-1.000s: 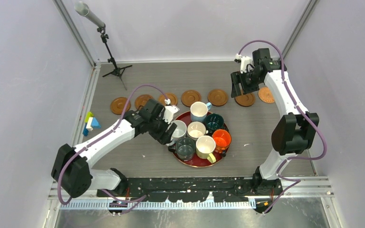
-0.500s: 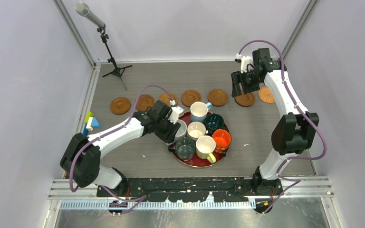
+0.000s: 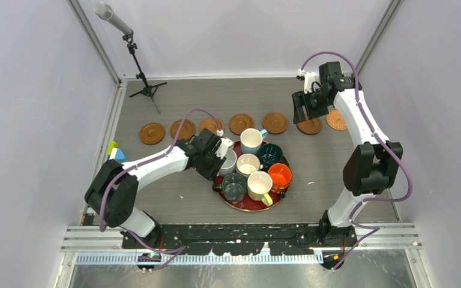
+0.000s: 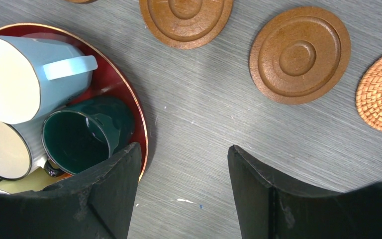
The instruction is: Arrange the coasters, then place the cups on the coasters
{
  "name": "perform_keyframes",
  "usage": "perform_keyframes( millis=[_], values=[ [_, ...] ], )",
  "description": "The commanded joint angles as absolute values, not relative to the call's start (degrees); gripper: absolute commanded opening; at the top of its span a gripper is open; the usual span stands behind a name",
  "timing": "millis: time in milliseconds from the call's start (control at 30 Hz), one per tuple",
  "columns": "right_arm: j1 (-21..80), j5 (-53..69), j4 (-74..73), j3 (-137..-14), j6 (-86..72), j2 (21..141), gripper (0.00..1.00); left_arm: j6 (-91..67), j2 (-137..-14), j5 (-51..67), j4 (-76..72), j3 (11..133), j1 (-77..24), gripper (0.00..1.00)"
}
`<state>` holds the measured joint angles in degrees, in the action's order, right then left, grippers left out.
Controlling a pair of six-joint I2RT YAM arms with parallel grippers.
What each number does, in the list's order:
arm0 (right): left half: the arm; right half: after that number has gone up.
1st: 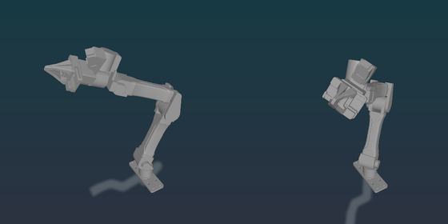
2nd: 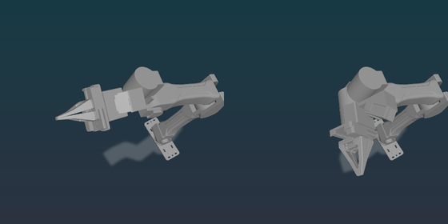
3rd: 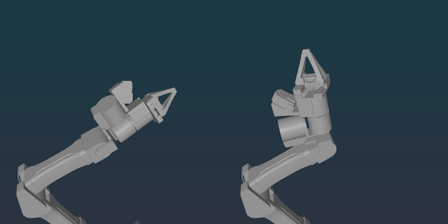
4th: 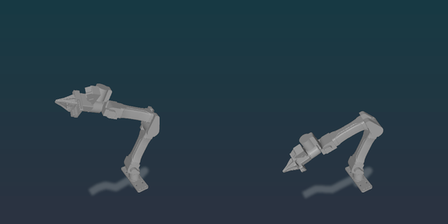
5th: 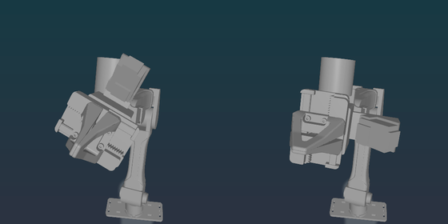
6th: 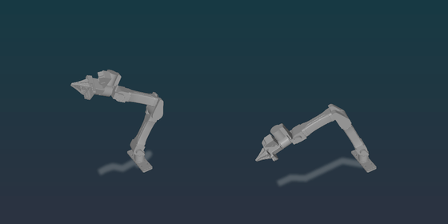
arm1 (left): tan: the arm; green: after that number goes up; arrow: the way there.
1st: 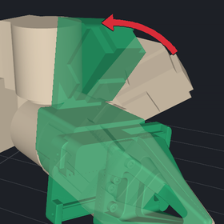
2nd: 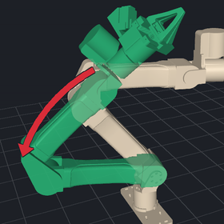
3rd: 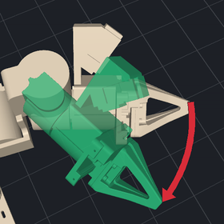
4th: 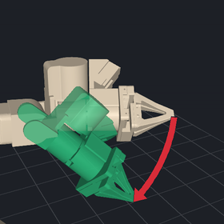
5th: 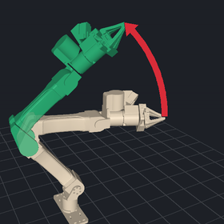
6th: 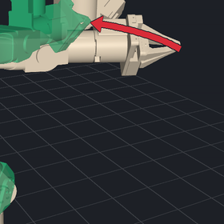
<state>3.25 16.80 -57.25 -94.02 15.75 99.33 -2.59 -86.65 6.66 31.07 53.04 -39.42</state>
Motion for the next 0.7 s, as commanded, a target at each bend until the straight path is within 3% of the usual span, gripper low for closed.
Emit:
perform_keyframes(
  millis=[0,133,233,667],
  values=[
    [3.0,16.7,-56.3,-93.9,17.6,96.3,0.69,-2.5,-84.2,7.5,30.2,54.3,-39.5,0.23],
    [3.0,16.9,-56.7,-93.8,18.3,96.0,0.69,-3.0,-81.4,8.0,30.3,53.0,-39.5,0.06],
    [3.1,16.9,-56.7,-93.4,18.6,95.6,0.69,-2.5,-79.1,8.2,30.8,52.8,-39.5,0.0],
    [3.0,18.4,-57.1,-92.0,18.5,93.1,0.69,-2.1,-65.5,11.3,35.6,57.1,-35.5,0.0]
  ],
)
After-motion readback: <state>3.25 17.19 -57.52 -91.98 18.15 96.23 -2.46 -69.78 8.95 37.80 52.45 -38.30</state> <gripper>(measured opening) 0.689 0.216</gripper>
